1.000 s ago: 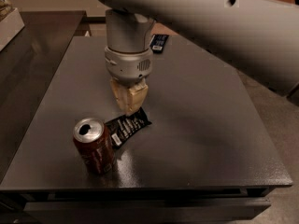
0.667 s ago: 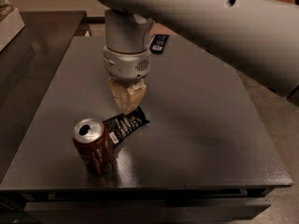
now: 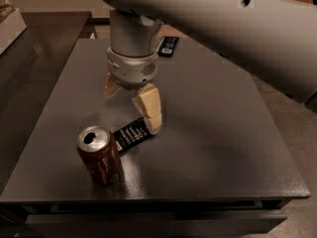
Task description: Move rxbar chocolate near coke can
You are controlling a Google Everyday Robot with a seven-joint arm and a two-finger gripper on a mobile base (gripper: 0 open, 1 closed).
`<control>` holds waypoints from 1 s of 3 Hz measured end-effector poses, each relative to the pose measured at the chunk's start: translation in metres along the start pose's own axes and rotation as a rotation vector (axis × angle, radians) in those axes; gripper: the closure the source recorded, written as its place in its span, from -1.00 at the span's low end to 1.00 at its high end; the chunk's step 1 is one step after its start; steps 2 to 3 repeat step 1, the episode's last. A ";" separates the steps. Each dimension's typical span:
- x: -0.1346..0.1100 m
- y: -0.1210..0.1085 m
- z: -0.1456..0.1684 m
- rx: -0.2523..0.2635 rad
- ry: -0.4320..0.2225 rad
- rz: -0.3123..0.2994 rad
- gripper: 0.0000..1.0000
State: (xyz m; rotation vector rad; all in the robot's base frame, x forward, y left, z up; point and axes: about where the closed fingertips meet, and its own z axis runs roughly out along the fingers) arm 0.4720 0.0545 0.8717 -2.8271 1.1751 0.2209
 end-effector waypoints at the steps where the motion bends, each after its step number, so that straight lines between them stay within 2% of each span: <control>1: 0.000 0.000 0.000 0.000 0.000 0.000 -1.00; 3: 0.000 0.000 0.000 0.000 0.000 0.000 -1.00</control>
Offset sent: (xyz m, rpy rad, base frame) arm 0.0000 0.0000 0.0000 0.0000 0.0000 0.0000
